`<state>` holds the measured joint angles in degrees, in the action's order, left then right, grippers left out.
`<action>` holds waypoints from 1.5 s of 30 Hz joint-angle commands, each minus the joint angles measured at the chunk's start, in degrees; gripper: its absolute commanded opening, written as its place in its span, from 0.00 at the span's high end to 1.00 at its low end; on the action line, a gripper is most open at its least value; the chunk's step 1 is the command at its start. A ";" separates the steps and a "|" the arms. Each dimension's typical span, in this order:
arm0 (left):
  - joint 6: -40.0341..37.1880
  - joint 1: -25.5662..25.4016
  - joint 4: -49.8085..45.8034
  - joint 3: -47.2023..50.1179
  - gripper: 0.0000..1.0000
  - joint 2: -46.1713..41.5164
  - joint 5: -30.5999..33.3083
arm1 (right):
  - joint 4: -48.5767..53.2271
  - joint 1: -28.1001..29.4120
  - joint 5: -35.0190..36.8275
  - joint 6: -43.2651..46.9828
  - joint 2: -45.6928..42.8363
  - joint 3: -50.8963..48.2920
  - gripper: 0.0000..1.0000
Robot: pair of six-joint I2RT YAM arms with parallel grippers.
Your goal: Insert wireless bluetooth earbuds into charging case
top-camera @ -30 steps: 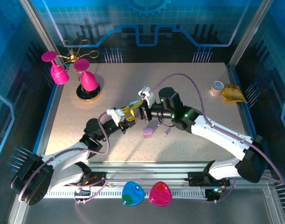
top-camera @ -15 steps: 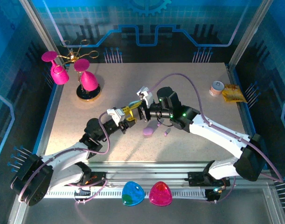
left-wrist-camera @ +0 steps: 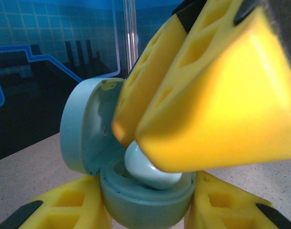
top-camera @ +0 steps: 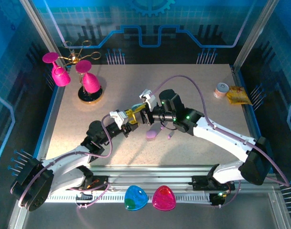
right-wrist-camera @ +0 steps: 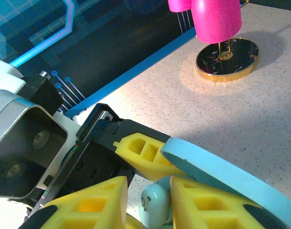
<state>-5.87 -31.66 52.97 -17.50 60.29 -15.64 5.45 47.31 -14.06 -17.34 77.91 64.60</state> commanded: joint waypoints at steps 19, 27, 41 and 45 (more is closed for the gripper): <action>-4.38 0.17 -0.70 -1.48 0.80 -1.25 -7.17 | 0.39 -0.63 9.30 1.12 -11.33 -1.04 0.46; -7.44 0.22 -7.61 -2.28 0.80 -4.60 -7.83 | 16.37 -2.76 11.29 2.32 -3.02 10.05 0.48; -3.60 0.18 -5.69 -3.51 0.79 -3.53 -4.43 | 21.88 -2.70 6.07 3.89 -4.11 7.00 0.50; -2.88 0.15 -3.83 -3.58 0.80 -2.27 -4.14 | 21.32 -2.75 7.05 3.47 -6.13 5.74 0.50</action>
<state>-10.24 -31.66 45.84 -19.20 57.34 -20.64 26.02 44.82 -6.52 -14.50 74.08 71.24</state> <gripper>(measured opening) 0.352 0.499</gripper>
